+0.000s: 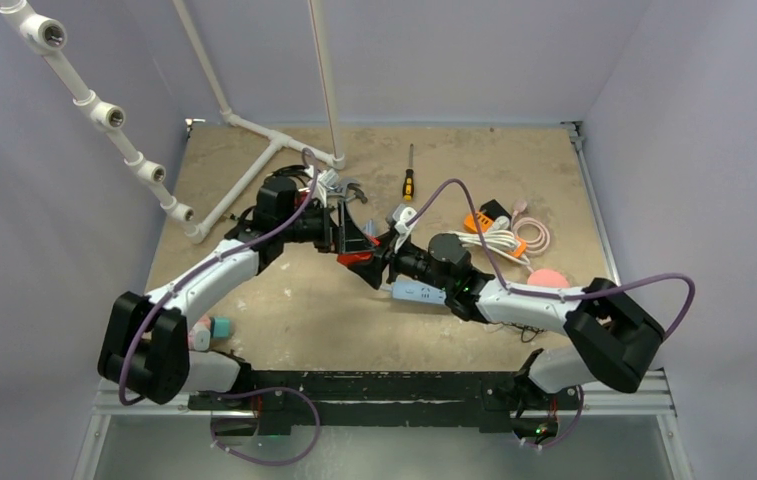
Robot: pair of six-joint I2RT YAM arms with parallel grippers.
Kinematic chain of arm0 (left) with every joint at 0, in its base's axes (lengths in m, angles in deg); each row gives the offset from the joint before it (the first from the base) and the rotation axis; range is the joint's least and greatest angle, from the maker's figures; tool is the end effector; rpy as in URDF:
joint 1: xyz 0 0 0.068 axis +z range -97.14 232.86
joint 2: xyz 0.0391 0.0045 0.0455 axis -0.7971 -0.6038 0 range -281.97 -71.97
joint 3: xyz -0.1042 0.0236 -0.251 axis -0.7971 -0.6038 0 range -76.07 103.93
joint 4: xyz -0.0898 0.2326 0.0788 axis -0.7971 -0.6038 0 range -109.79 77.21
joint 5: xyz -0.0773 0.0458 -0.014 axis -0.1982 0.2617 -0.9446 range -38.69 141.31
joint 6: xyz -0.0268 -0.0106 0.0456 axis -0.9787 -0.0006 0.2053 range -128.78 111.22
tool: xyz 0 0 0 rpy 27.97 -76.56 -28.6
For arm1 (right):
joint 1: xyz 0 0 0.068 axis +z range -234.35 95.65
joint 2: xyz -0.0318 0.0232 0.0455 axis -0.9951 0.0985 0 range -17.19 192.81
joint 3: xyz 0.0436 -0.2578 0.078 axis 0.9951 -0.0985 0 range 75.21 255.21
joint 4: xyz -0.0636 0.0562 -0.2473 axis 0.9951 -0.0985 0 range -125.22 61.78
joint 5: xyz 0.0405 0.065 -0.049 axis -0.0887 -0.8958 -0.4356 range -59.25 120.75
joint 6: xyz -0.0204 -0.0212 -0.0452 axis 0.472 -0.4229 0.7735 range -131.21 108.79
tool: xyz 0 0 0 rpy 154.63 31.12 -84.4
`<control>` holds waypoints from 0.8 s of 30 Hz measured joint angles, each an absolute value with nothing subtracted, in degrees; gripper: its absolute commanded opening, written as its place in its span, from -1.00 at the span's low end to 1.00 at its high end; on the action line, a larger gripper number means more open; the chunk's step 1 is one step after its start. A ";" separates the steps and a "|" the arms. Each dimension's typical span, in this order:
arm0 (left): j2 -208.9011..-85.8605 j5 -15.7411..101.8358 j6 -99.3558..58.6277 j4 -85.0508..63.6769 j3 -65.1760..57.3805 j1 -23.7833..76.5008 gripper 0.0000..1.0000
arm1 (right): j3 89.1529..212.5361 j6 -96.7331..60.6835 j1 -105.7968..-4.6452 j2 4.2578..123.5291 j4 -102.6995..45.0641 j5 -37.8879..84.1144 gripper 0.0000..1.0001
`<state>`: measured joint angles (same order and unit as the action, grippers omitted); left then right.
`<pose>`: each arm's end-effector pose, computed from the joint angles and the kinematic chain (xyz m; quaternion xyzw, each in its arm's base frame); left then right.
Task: Pull the plug off the socket
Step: Remove the plug from the socket.
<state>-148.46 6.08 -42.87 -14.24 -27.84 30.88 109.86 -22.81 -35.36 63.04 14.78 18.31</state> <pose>0.2582 -0.1315 0.2579 0.1078 0.8142 -0.5114 0.2530 0.1898 0.2300 0.2358 -0.3012 0.6566 0.4142 0.5537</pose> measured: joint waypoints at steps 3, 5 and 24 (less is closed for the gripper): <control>-142.04 12.83 -36.97 -17.85 -26.79 30.90 0.98 | 108.44 -26.72 -35.31 58.84 11.50 17.94 -1.00; -137.05 17.90 -34.02 -18.51 -26.55 31.65 0.98 | 108.23 -29.25 -35.71 56.63 8.18 17.74 -1.00; -124.35 27.95 -13.04 -18.51 -31.05 15.03 0.98 | 107.57 -53.84 -56.60 39.61 -9.90 -10.41 -1.00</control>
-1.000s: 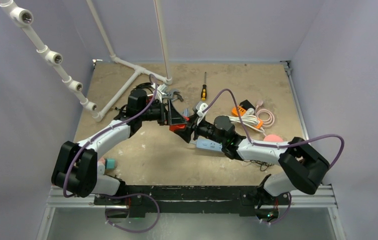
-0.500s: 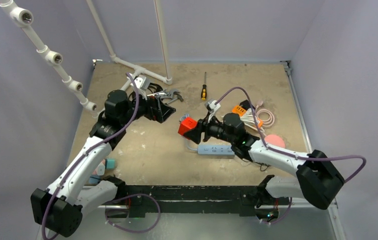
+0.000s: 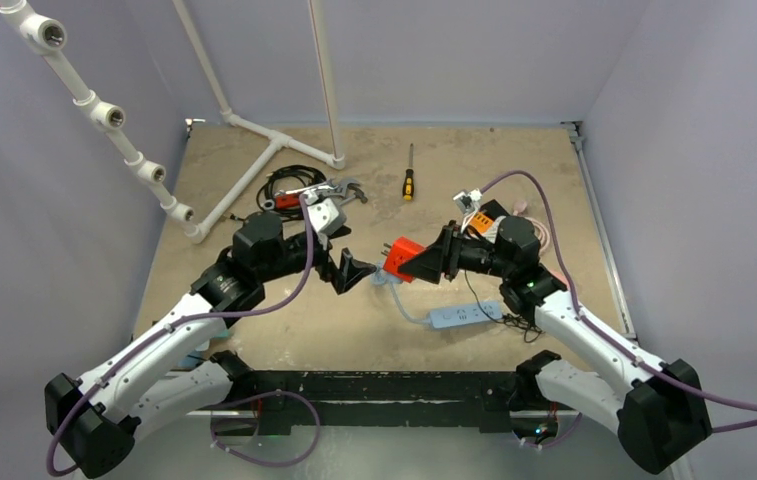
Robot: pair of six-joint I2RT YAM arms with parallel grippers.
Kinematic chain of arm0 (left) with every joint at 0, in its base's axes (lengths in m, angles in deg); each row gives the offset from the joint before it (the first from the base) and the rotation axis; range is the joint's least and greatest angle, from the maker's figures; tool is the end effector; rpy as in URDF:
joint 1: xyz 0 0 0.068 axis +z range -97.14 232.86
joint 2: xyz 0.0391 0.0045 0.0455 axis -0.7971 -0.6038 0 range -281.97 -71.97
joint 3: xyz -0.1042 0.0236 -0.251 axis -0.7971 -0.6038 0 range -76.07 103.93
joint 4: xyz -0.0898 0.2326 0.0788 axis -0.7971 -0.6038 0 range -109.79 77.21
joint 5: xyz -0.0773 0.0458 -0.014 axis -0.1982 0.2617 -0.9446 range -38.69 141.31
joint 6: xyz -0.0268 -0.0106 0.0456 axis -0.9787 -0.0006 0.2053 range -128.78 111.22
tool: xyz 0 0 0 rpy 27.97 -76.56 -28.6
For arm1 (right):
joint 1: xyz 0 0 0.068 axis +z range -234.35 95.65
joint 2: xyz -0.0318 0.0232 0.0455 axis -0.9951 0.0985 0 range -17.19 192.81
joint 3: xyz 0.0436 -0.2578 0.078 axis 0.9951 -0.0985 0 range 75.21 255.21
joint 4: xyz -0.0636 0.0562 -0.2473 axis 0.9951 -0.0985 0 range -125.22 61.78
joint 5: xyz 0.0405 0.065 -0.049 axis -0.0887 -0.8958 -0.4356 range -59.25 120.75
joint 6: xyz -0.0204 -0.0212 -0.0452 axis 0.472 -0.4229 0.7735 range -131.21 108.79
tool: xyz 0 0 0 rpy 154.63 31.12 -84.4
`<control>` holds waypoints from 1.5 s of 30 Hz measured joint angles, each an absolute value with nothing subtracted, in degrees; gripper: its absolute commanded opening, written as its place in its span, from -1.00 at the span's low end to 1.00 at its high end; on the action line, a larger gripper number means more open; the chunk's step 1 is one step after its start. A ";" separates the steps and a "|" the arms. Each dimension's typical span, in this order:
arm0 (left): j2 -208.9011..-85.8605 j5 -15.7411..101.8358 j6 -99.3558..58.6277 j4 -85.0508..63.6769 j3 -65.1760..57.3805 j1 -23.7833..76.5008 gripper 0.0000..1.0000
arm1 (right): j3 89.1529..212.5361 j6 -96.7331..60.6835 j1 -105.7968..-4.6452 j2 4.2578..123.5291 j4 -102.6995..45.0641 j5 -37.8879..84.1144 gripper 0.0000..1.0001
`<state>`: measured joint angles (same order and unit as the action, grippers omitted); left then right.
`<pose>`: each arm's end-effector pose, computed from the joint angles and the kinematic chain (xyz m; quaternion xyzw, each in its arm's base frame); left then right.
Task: Pull the plug off the socket
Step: Remove the plug from the socket.
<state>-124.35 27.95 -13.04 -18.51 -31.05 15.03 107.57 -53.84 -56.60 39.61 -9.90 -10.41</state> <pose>0.1600 -0.1421 0.3266 0.3420 0.6978 -0.3666 0.5116 0.1868 0.1249 0.2769 -0.1428 0.7209 0.5743 0.3607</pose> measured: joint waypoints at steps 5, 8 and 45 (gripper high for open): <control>-122.34 30.05 -8.86 -17.22 -32.98 10.31 0.94 | 107.50 -56.07 -56.60 38.89 -13.20 -16.64 -0.99; -121.47 31.52 -5.49 -17.17 -34.51 4.67 0.94 | 107.50 -55.50 -56.60 39.08 -16.65 -18.46 -0.97; -135.17 48.02 9.26 -20.28 -34.81 -15.17 0.42 | 112.09 -37.62 -50.35 48.85 -39.93 -20.12 -0.96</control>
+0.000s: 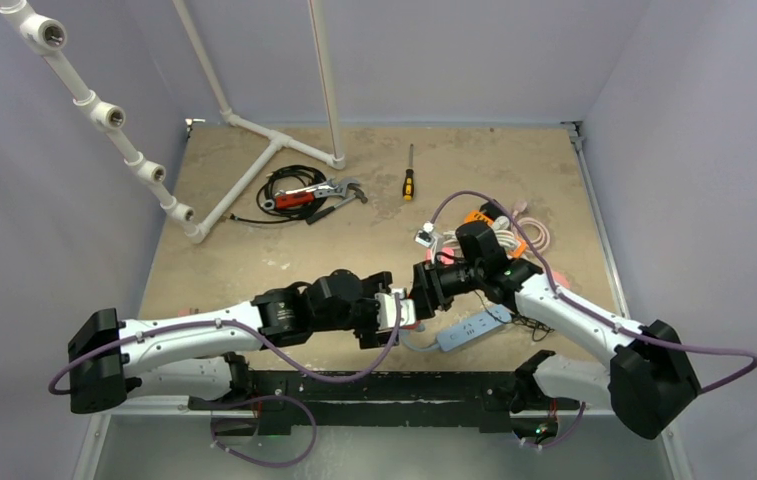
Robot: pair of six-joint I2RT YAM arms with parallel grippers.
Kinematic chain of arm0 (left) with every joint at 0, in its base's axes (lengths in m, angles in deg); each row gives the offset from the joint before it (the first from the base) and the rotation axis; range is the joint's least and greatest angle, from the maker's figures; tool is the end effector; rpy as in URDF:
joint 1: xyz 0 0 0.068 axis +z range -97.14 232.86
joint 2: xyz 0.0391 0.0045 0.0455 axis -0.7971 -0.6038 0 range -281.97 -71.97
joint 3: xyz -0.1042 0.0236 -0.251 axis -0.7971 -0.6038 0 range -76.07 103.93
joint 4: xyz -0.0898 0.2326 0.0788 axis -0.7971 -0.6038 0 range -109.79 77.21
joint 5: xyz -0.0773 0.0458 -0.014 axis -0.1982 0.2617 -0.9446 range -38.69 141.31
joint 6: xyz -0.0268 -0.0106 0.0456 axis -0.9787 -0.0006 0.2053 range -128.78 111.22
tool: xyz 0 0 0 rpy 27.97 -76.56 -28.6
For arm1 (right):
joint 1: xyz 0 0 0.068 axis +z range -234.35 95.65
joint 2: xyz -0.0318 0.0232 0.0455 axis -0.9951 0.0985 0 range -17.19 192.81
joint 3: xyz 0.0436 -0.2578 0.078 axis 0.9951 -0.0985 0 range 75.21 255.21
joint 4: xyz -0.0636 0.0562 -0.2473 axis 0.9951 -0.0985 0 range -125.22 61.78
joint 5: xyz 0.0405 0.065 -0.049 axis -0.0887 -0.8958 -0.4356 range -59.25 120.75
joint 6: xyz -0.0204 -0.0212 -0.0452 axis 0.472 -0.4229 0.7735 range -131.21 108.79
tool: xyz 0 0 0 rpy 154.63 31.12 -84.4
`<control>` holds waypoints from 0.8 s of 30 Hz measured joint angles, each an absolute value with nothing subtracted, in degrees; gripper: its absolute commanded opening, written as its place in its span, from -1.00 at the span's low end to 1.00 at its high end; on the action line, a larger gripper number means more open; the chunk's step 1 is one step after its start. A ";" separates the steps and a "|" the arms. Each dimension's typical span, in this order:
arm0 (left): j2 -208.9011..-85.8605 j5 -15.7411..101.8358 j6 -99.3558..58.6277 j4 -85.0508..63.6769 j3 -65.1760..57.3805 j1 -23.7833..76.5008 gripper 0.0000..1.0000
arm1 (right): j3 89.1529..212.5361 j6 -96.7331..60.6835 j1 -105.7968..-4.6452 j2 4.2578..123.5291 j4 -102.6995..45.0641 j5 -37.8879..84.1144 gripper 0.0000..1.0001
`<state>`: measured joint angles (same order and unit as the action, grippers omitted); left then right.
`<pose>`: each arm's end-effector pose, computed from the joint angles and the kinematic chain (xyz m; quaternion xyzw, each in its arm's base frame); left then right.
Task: Pull the plug off the socket
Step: Remove the plug from the socket.
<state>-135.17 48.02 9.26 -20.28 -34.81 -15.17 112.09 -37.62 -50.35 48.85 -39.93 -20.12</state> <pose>0.0902 -0.2290 0.2594 0.5996 0.6211 -0.2354 0.4464 0.1742 0.1509 0.2246 -0.2325 0.8077 0.5265 0.1280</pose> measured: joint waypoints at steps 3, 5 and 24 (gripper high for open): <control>-135.87 47.56 9.11 -21.57 -34.51 -15.43 0.13 | 112.77 -37.01 -48.49 49.77 -40.84 -18.74 -0.95; -136.03 47.28 9.28 -22.46 -34.42 -15.54 -0.05 | 113.01 -37.06 -47.75 50.32 -41.39 -18.06 -0.94; -142.34 44.52 2.13 -23.75 -31.25 -7.15 -0.87 | 109.82 -46.80 -48.86 52.53 -26.00 -10.39 0.94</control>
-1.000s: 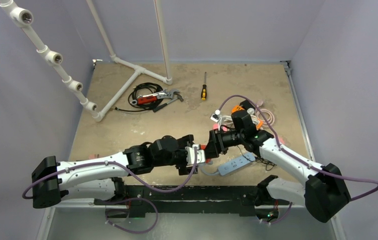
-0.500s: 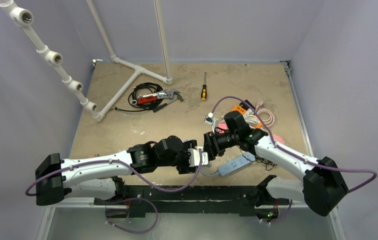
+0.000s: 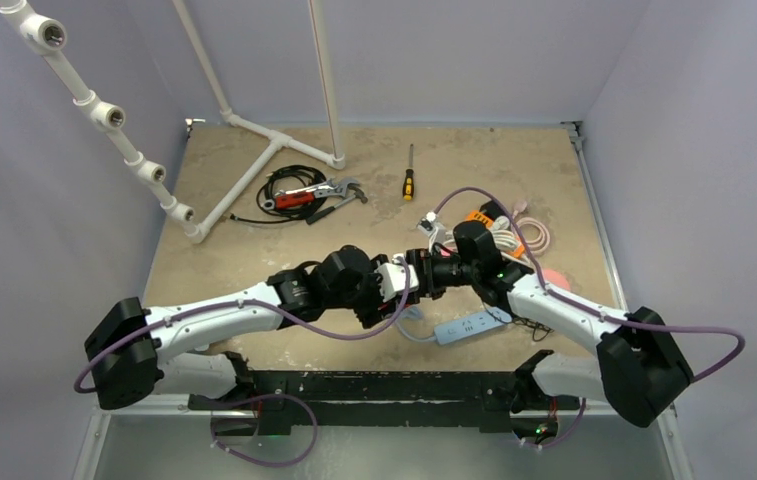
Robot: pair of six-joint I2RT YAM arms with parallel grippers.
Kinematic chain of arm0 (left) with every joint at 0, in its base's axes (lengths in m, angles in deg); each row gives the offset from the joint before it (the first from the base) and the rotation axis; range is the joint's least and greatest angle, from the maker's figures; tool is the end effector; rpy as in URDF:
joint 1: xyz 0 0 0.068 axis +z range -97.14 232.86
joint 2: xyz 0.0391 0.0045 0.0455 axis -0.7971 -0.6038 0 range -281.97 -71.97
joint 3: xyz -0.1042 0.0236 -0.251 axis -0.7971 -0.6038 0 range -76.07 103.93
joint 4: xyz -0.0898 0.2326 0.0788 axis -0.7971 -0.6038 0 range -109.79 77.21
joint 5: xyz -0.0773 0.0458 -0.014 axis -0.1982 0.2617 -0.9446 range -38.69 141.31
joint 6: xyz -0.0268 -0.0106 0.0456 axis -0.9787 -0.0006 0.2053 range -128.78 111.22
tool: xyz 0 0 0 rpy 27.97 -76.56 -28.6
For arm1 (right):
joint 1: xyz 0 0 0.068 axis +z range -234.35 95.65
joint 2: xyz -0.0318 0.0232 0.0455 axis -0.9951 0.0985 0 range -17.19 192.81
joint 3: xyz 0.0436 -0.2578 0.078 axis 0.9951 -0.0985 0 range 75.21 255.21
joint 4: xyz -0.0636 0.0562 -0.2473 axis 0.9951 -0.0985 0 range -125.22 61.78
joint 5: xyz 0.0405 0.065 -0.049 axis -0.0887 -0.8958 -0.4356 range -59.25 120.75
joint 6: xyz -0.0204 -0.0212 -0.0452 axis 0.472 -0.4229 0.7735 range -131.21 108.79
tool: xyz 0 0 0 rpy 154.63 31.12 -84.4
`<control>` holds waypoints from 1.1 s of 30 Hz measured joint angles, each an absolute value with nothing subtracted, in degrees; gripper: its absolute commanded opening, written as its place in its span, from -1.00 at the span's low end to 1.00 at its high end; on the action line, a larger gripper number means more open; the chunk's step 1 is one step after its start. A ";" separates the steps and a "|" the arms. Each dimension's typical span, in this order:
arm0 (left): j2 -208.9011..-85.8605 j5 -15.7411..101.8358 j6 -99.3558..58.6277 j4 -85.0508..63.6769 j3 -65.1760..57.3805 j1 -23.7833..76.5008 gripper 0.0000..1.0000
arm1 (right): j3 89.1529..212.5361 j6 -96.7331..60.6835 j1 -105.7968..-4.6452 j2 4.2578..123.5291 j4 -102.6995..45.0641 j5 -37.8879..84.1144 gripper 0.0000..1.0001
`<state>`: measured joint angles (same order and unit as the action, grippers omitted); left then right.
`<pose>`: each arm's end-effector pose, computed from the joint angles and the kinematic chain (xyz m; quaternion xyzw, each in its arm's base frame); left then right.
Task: Pull the plug off the socket
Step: Remove the plug from the socket.
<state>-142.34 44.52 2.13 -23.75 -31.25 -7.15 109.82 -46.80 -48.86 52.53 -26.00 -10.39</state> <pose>0.1294 -0.2326 0.2455 0.5388 0.7107 -0.2347 0.3867 0.1883 0.1631 0.2145 -0.1672 0.8225 0.5113 0.1848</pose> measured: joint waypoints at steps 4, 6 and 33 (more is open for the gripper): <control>-145.29 43.74 -0.16 -22.35 -30.79 -5.12 -0.87 | 108.47 -49.10 -49.89 52.35 -21.87 -6.48 0.98; -146.54 42.97 -1.08 -21.94 -30.24 -4.20 -0.87 | 107.59 -49.95 -51.22 51.69 -20.21 -5.19 0.98; -161.23 14.12 -18.30 -23.12 -23.99 26.84 -0.88 | 103.31 -39.20 -39.33 44.85 -13.33 17.59 0.66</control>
